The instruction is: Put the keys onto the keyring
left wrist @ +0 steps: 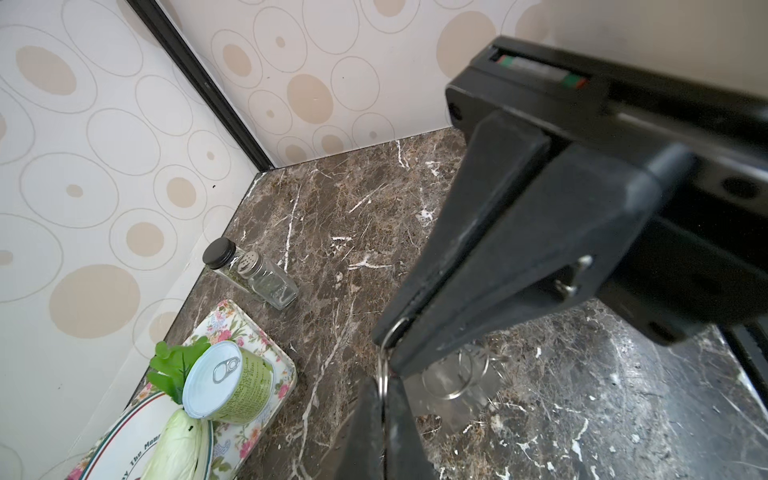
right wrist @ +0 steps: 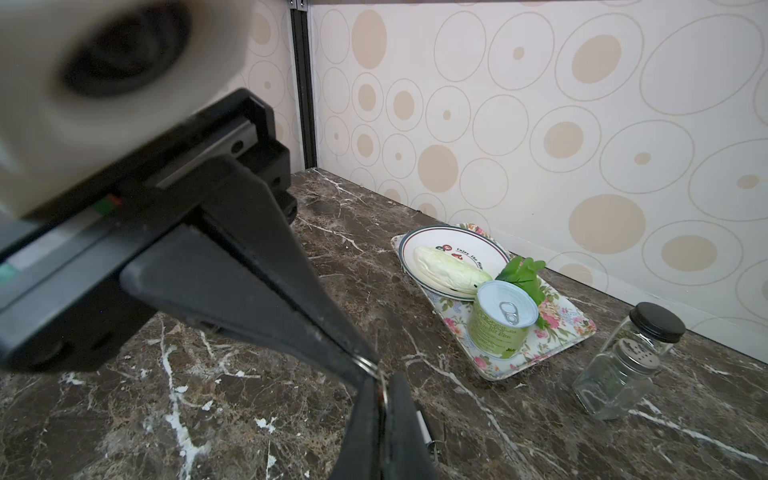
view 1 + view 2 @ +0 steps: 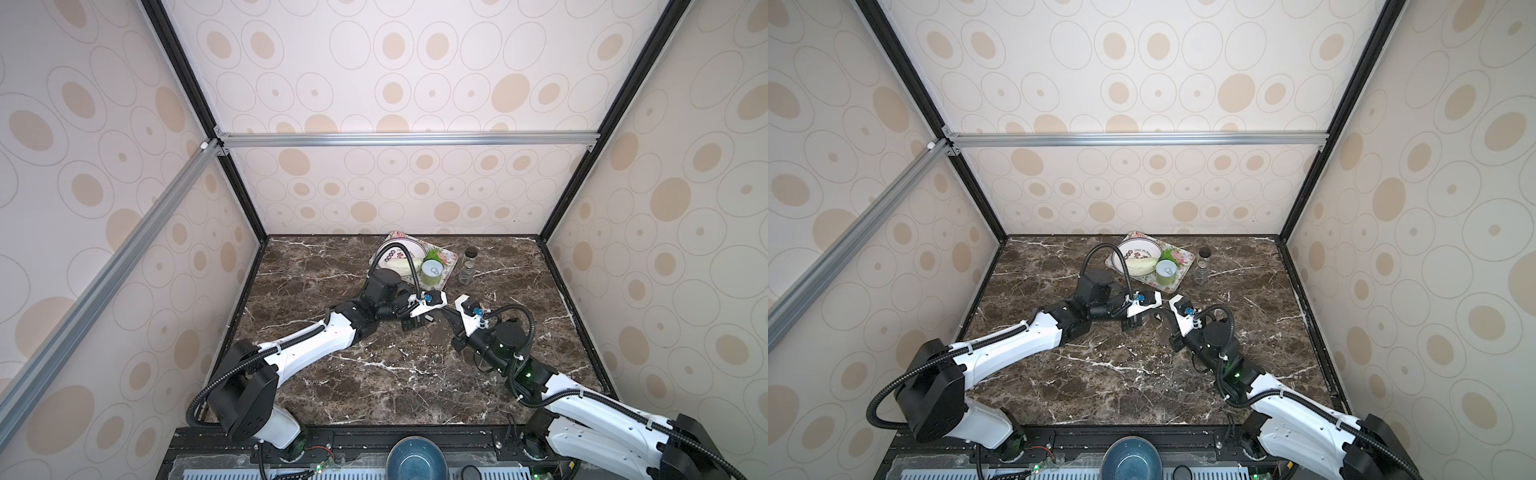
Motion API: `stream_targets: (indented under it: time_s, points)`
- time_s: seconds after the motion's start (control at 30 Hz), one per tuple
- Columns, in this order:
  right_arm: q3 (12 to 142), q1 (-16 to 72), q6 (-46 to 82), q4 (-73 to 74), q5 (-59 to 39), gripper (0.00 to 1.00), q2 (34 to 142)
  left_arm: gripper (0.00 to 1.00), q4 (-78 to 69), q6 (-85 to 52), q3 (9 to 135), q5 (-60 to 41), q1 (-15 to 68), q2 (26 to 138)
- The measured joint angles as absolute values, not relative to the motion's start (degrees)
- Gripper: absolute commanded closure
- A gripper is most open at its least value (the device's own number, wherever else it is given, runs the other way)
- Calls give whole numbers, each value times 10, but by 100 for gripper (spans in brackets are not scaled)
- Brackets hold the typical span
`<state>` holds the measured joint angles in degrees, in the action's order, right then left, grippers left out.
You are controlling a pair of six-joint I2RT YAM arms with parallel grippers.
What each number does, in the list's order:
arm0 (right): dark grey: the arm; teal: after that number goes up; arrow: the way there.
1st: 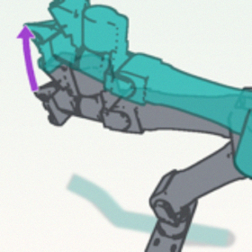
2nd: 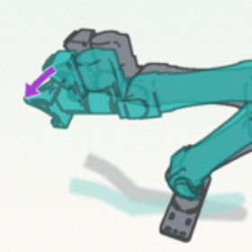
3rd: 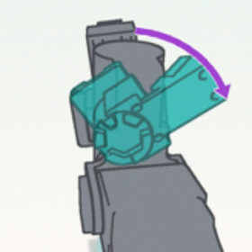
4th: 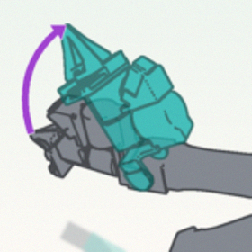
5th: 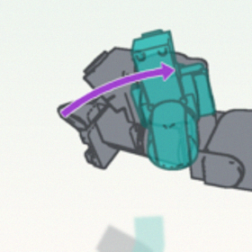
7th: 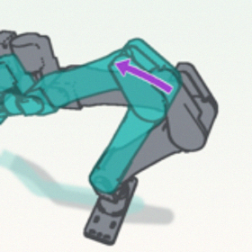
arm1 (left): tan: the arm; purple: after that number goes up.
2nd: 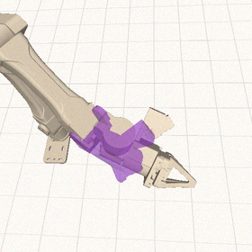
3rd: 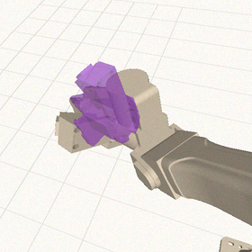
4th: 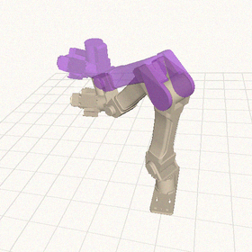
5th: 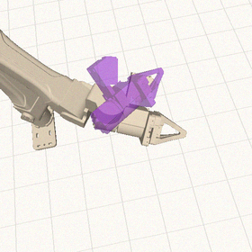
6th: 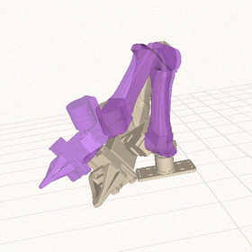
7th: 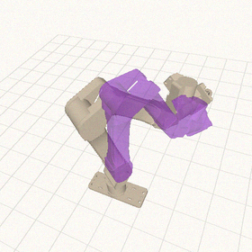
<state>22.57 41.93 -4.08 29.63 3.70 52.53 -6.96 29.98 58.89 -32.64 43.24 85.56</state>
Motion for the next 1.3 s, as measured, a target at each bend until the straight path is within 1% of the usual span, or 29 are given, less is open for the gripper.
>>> stream_targets:
  time_s: [0.23, 0.6, 0.67, 0.8, 1.0, 1.17, 1.3]
  points:
    - [226, 420, -38, 303, 24, 100, 519, 100, -112, 299, 555, -314, 433, 830]
    - [226, 421, -19, 341, 15, 100, 526, 100, -226, 270, 492, -314, 434, 798]
    - [226, 409, -8, 346, 3, 100, 532, 100, -245, 262, 482, -315, 434, 794]
    - [225, 380, 22, 367, -51, 100, 546, 100, -281, 252, 468, -311, 434, 789]
    - [226, 368, 36, 376, -92, 100, 560, 100, -296, 244, 456, -308, 434, 785]
    - [239, 363, 47, 354, -100, 100, 557, 100, -303, 237, 455, -306, 434, 785]
    - [263, 363, 90, 291, -100, 100, 538, 100, -314, 233, 455, -308, 434, 784]
